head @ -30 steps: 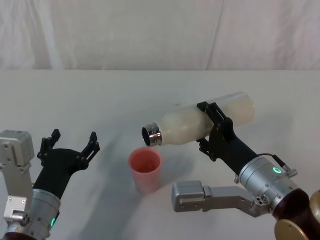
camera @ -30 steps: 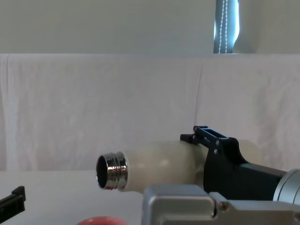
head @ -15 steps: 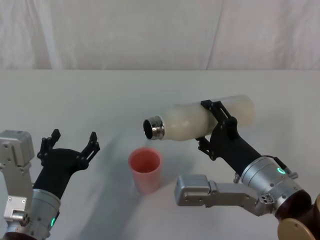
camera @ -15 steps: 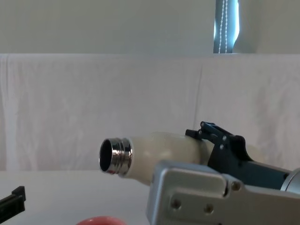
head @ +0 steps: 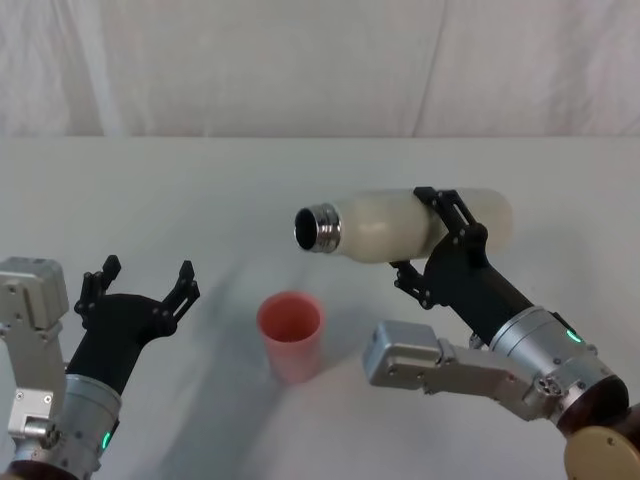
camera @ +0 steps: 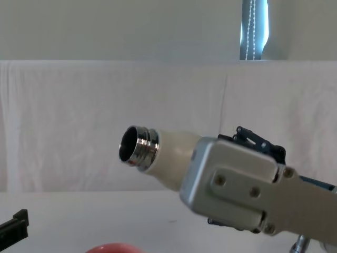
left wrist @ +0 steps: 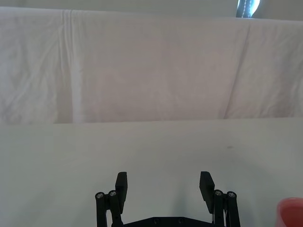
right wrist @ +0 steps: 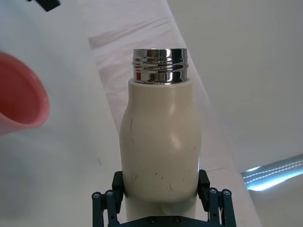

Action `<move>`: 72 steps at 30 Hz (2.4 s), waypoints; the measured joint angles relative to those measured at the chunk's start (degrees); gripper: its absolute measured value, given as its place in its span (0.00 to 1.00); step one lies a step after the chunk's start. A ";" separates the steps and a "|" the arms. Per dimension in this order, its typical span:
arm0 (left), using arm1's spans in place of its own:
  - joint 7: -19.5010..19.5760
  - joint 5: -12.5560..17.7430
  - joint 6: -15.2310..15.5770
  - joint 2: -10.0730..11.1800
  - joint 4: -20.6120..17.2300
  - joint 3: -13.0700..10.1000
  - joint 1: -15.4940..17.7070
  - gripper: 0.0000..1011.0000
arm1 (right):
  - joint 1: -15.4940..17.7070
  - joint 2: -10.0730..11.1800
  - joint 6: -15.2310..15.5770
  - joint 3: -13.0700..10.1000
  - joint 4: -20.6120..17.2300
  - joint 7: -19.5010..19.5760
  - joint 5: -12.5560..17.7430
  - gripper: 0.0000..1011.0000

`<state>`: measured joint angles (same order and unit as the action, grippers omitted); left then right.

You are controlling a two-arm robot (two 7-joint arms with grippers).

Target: Grasp the thermos with one hand and pour water into the cup lid.

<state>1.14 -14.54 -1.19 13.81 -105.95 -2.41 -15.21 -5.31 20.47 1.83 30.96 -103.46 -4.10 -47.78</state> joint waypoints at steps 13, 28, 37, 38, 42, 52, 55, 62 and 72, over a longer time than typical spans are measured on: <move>0.00 0.00 0.00 0.00 0.00 0.00 0.00 0.99 | 1.44 -1.43 -3.11 -2.78 -0.42 0.57 6.17 0.94; 0.00 0.00 0.00 0.00 0.00 0.00 0.00 0.99 | 4.58 -5.07 -7.07 -8.15 -0.59 -1.49 21.21 0.94; 0.00 0.00 0.00 0.00 0.00 0.00 0.00 0.99 | 6.49 -6.95 -8.20 -11.29 -0.79 -4.09 30.58 0.94; 0.00 0.00 0.00 0.00 0.00 0.00 0.00 0.99 | 6.59 -7.07 -8.24 -11.48 -0.80 -4.30 31.15 0.94; 0.00 0.00 0.00 0.00 0.00 0.00 0.00 0.99 | 7.04 -7.52 -8.56 -12.24 -0.73 -5.27 34.00 0.94; 0.00 0.00 0.00 0.00 0.00 0.00 0.00 0.99 | 8.04 -8.65 -8.44 -13.91 0.11 -7.31 41.03 0.94; 0.00 0.00 0.00 0.00 0.00 0.00 0.00 0.99 | 8.37 -9.00 -7.89 -14.42 0.34 -7.75 43.04 0.94; 0.00 0.00 0.00 0.00 0.00 0.00 0.00 0.99 | 9.08 -9.87 -6.31 -15.37 0.90 -8.12 46.82 0.94; 0.00 0.00 0.00 0.00 0.00 0.00 0.00 0.99 | 9.73 -10.48 -3.95 -15.08 1.53 -8.32 49.35 0.94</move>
<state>1.14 -14.55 -1.19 13.81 -105.95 -2.41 -15.21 4.42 9.98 -2.12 15.88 -101.93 -12.42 1.57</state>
